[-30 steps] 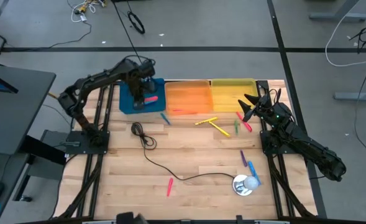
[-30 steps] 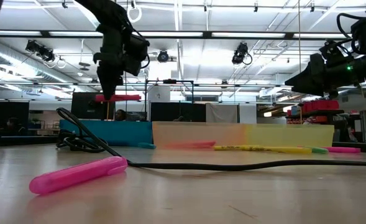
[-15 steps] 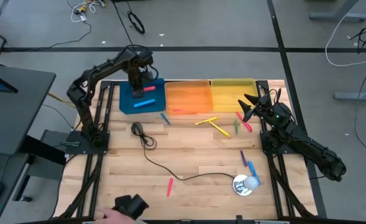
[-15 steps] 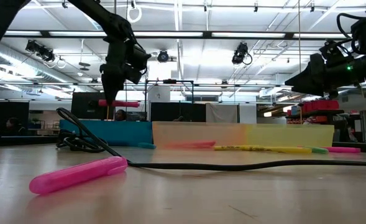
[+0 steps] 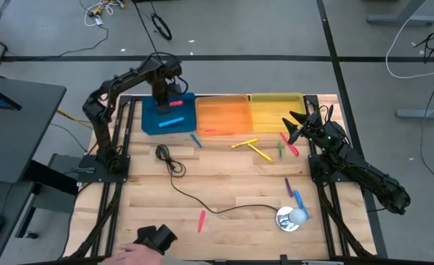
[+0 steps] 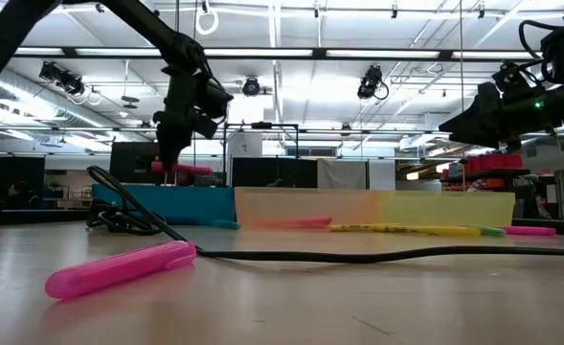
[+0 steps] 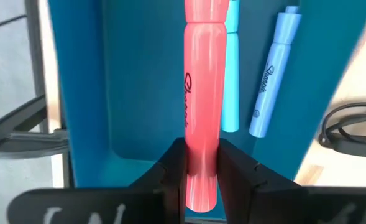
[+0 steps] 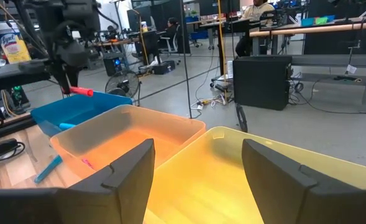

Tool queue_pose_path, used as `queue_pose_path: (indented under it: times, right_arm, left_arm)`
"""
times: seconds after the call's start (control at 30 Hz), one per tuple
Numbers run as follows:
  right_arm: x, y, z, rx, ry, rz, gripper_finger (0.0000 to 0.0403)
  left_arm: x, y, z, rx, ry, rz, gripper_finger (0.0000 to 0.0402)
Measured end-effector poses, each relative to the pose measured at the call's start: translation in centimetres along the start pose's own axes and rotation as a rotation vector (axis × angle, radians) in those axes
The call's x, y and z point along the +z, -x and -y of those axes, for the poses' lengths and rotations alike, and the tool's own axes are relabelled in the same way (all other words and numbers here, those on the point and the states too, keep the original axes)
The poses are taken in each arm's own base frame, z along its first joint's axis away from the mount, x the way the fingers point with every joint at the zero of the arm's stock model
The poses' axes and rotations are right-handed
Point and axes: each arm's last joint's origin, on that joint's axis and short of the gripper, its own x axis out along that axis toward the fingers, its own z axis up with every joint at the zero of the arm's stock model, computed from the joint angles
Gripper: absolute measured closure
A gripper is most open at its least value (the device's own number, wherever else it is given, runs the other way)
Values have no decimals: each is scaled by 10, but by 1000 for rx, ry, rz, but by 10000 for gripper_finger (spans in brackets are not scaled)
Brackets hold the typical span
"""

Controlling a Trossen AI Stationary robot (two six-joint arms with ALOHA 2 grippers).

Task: Pick & Place Markers
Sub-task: Put the pink highlighter pen into the blue bin

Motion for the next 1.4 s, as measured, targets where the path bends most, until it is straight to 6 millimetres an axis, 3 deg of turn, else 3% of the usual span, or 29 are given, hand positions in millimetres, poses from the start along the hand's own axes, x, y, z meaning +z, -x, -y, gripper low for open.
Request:
queue_pose_path:
  times: [0.43, 0.8, 1.03, 1.27, 1.4]
  right_arm:
    - [0, 0, 0, 0, 0, 0, 158]
    - [0, 0, 0, 0, 0, 0, 158]
    - [0, 0, 0, 0, 0, 0, 158]
    - [0, 0, 0, 0, 0, 0, 158]
    - [0, 0, 0, 0, 0, 0, 158]
  left_arm:
    - [11, -43, -16, -41, 30, -13, 337]
    - [1, -79, -6, -88, -33, -32, 337]
    - [0, -94, -3, -96, -34, 6, 337]
    - [2, -96, -1, -86, -56, 15, 337]
    - [2, -96, -1, -85, -55, 16, 274]
